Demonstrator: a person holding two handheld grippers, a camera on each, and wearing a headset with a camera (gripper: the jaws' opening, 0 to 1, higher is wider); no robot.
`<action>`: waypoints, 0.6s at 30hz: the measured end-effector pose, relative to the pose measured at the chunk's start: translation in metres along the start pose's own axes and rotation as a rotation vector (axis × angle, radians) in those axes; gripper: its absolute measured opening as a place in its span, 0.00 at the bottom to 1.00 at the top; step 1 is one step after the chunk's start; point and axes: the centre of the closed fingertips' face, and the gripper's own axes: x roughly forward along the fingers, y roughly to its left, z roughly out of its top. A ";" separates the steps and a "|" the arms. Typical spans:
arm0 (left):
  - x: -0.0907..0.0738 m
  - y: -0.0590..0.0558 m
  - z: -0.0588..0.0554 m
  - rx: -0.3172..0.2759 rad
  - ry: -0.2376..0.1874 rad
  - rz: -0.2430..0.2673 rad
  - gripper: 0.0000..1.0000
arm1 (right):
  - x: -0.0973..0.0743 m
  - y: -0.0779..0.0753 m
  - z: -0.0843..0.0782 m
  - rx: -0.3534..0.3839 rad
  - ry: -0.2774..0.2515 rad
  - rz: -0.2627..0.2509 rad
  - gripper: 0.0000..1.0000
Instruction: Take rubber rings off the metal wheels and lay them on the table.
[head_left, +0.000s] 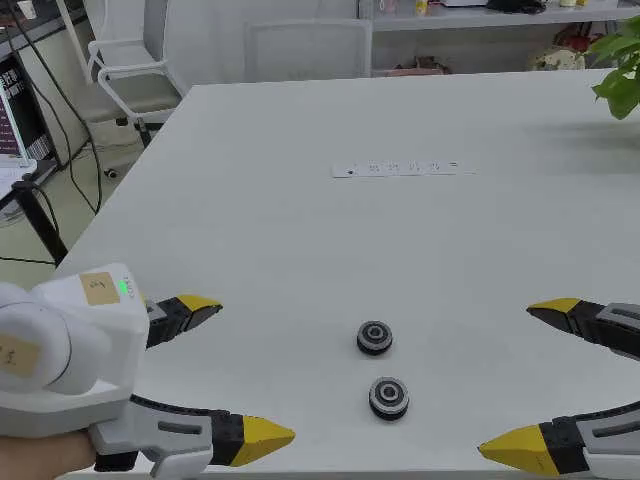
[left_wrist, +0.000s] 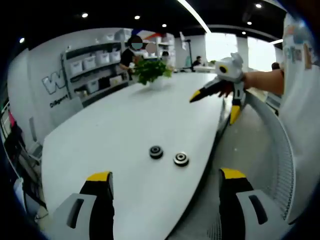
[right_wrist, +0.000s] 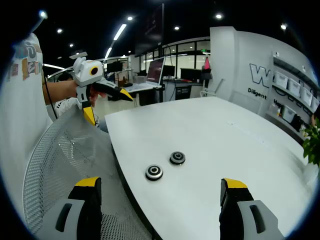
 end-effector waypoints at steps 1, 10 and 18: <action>0.000 0.000 0.000 0.001 -0.001 -0.001 0.91 | 0.000 0.001 0.000 -0.001 -0.001 -0.001 0.99; 0.000 0.001 -0.001 -0.001 0.001 -0.003 0.91 | -0.002 0.000 0.003 -0.012 -0.024 -0.005 0.99; 0.002 -0.001 -0.002 0.000 0.004 -0.010 0.91 | -0.001 0.003 0.001 -0.008 -0.012 0.008 0.99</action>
